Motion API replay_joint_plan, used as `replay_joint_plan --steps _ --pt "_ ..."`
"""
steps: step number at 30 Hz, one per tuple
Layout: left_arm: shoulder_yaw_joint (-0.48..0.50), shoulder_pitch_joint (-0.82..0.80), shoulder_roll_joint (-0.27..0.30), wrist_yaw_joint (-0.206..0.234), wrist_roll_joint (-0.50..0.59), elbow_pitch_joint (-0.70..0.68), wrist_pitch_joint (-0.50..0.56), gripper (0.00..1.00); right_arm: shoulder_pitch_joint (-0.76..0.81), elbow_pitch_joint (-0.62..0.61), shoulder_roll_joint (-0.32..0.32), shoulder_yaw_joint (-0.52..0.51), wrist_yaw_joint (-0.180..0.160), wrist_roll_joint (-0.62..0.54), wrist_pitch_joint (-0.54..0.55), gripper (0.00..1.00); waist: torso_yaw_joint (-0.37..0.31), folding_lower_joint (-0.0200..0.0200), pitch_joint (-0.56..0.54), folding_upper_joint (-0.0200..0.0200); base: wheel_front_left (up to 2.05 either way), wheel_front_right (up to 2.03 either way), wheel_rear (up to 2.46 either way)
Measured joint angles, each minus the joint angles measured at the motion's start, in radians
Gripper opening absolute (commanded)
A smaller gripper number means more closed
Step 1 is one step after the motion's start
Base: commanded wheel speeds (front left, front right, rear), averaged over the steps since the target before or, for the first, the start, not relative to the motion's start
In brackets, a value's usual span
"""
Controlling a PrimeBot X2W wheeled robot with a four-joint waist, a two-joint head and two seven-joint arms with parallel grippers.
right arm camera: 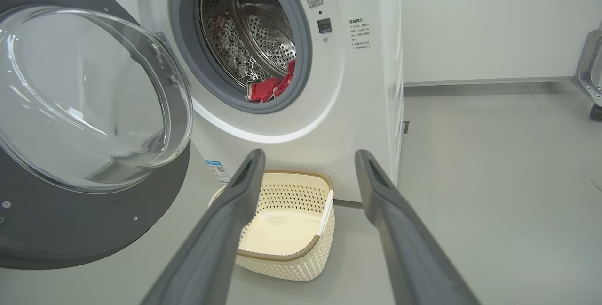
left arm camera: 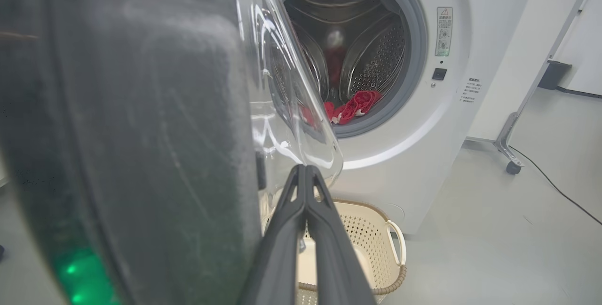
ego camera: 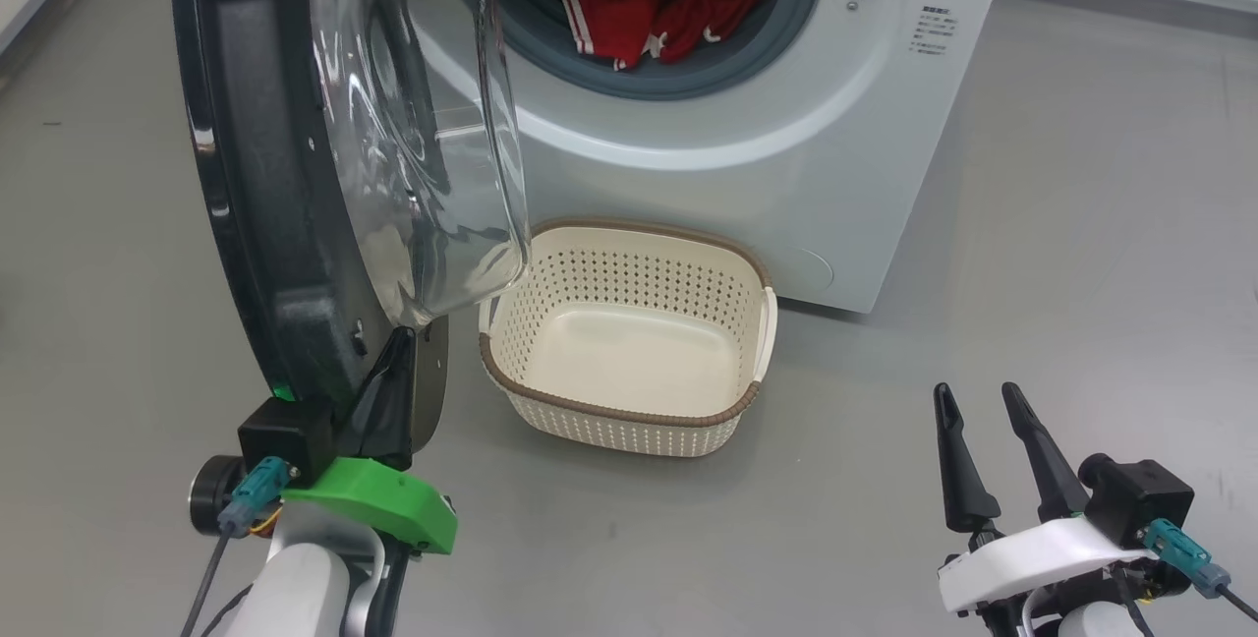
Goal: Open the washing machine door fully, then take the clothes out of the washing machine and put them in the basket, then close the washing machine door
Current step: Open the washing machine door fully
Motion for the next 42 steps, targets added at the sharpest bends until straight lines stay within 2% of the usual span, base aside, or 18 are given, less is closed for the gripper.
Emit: replay_joint_plan --steps 5,14,19,27,42 --pt "0.043 -0.002 0.003 0.014 -0.011 0.001 -0.008 0.0 0.0 0.0 -0.001 0.018 0.0 -0.015 0.0 1.0 0.04 0.0 0.013 0.0 0.0 0.0 0.0" --pt "0.144 -0.003 0.052 0.04 -0.043 0.0 -0.018 0.0 -0.013 -0.006 -0.016 0.043 0.007 -0.035 0.008 1.0 0.064 0.0 0.07 0.0 0.0 0.0 0.0" --pt "0.207 -0.01 0.073 0.049 -0.073 -0.001 -0.026 0.0 -0.024 -0.01 -0.028 0.046 0.008 -0.044 0.012 1.0 0.066 0.0 0.105 0.0 0.0 0.0 0.0" --pt "0.307 -0.048 0.139 0.053 -0.113 0.004 -0.026 0.0 -0.055 -0.025 -0.047 0.05 0.008 -0.051 0.02 1.0 0.057 0.0 0.157 0.0 0.0 0.0 0.0" --pt "0.421 -0.112 0.224 0.053 -0.186 0.068 -0.034 0.0 -0.098 -0.062 -0.062 0.054 0.008 -0.058 0.041 1.0 0.033 0.0 0.259 0.0 0.0 0.0 0.0"
